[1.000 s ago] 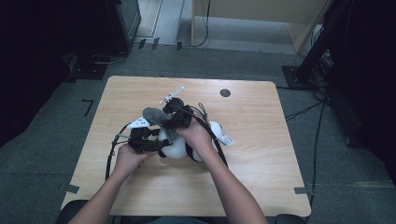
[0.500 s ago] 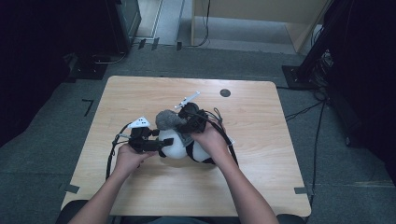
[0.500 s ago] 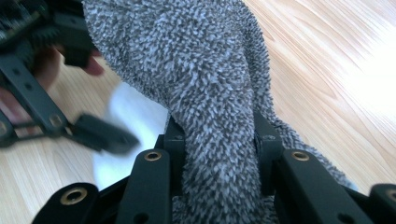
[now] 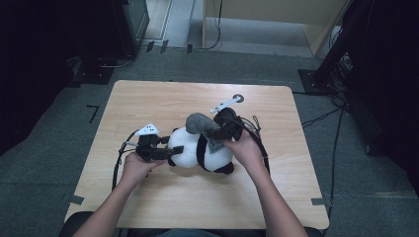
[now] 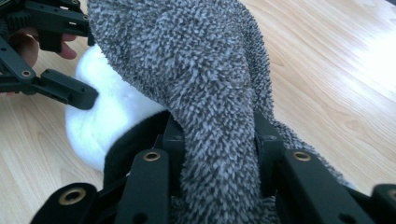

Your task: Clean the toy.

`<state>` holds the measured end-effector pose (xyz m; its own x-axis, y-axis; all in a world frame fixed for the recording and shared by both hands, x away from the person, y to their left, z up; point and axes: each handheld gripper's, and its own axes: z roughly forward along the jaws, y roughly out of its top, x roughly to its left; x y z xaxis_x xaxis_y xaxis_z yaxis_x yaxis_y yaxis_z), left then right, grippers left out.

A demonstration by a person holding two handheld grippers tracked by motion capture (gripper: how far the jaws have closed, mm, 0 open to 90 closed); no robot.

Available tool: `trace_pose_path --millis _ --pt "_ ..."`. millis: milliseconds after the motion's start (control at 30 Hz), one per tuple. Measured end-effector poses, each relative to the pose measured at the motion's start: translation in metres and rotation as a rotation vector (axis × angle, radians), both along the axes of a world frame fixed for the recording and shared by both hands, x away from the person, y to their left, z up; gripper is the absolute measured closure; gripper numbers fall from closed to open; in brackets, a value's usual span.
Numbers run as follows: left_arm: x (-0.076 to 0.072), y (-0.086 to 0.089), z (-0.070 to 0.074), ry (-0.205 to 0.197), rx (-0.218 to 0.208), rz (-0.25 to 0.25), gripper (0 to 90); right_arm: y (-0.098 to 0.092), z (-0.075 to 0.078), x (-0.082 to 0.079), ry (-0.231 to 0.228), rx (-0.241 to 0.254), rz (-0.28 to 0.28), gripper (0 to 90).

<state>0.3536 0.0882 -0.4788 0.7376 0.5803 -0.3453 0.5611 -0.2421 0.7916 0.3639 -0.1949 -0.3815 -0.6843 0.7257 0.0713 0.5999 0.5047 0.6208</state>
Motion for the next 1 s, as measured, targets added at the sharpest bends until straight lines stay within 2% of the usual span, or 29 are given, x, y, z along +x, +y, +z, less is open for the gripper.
trace_pose_path --millis 100,167,267,467,567,633,800,867,1000 --pt "0.0 0.0 0.0 0.001 0.0 -0.001 26.9 -0.01 0.002 -0.003 -0.009 0.009 -0.007 60.8" --pt "0.0 0.0 0.0 0.001 0.001 -0.001 27.0 -0.015 0.002 -0.005 -0.012 0.017 -0.014 60.9" --pt "0.0 0.001 0.0 0.002 0.002 -0.002 27.1 -0.022 0.004 -0.01 -0.022 0.021 -0.01 62.4" --pt "0.0 0.001 0.0 0.01 -0.001 0.002 27.7 -0.039 0.005 -0.018 -0.029 0.048 -0.033 71.6" --pt "0.0 0.002 0.0 0.014 -0.002 -0.001 28.4 -0.052 0.012 -0.026 -0.085 0.081 -0.069 71.3" --pt "0.0 0.002 0.0 0.013 0.0 -0.002 28.8 -0.062 0.014 -0.031 -0.097 0.103 -0.101 70.9" --pt "-0.001 0.001 0.0 0.011 -0.003 0.001 29.1 -0.079 0.0 -0.041 -0.091 0.101 -0.126 70.6" --pt "-0.001 0.001 0.0 0.01 -0.003 0.002 29.1 -0.082 -0.009 -0.042 -0.068 0.098 -0.129 70.6" --pt "-0.001 0.001 -0.001 0.011 -0.007 0.003 29.2 -0.084 -0.025 -0.044 -0.059 0.123 -0.127 70.2"
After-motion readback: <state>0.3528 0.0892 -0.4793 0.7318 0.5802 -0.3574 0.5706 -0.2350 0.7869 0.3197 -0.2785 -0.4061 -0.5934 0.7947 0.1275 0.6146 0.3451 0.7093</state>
